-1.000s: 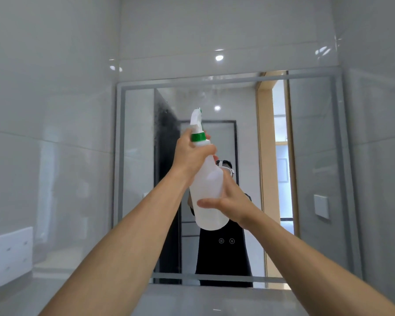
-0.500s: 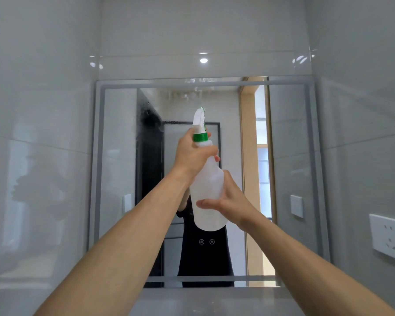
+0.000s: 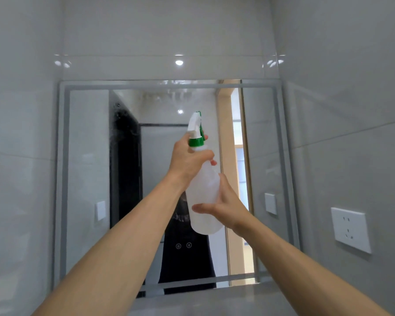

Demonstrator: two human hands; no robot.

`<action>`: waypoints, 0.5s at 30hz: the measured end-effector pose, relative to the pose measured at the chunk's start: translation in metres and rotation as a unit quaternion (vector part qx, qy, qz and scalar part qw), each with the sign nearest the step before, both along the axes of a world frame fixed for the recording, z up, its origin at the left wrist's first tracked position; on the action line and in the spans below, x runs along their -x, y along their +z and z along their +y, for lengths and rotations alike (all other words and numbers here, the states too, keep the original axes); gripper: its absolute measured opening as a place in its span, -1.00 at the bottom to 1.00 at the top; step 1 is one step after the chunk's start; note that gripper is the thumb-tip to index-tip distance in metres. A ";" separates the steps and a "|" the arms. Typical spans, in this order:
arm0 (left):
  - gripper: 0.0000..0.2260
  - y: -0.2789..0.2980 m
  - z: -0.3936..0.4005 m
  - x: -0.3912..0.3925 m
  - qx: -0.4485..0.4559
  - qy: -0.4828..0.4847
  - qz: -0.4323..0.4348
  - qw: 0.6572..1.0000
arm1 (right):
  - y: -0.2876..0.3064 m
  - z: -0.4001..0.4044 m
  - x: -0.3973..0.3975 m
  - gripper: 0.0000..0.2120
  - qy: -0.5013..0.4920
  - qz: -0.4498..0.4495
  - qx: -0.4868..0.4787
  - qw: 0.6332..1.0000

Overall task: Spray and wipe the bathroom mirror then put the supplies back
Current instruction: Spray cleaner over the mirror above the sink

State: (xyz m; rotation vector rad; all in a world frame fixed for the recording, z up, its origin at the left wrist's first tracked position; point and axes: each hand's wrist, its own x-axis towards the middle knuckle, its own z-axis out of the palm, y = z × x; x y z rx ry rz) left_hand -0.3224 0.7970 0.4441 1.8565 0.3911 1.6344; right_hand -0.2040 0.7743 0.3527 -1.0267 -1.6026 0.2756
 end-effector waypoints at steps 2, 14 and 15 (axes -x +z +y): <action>-0.60 0.001 -0.003 -0.008 0.000 0.000 -0.001 1.000 | 0.000 -0.003 -0.008 -0.29 -0.007 0.006 0.000 1.000; -0.69 -0.004 -0.010 -0.055 -0.011 0.024 -0.003 1.000 | -0.002 -0.022 -0.051 -0.25 -0.051 -0.014 0.016 0.998; -0.70 -0.005 -0.010 -0.057 -0.014 0.026 -0.006 1.000 | -0.003 -0.024 -0.052 -0.23 -0.052 -0.015 0.017 0.998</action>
